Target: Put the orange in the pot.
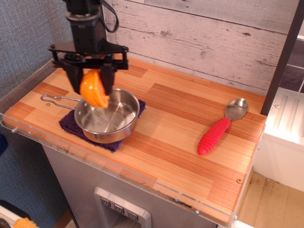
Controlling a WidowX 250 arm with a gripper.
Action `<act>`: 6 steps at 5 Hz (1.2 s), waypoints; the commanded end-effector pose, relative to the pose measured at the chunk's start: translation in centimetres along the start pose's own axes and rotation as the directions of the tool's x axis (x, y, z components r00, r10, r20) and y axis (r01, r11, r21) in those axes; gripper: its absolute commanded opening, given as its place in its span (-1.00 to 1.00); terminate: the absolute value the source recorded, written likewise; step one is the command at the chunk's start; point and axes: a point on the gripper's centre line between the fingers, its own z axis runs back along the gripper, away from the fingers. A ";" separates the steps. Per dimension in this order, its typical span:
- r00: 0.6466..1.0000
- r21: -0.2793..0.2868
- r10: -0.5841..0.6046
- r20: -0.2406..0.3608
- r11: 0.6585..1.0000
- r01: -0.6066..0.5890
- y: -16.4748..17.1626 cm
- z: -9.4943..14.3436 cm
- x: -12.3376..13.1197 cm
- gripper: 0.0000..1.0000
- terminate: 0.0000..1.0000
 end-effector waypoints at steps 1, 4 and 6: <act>0.999 -0.055 -0.028 0.045 0.998 0.030 -1.3 0.7 -0.3 1.00 -1.00; 0.980 -0.055 -0.149 0.128 0.986 0.157 -4.8 3.7 -2.1 1.00 -1.00; 0.946 -0.022 -0.320 0.053 0.947 0.321 -5.6 2.9 -2.0 1.00 -1.00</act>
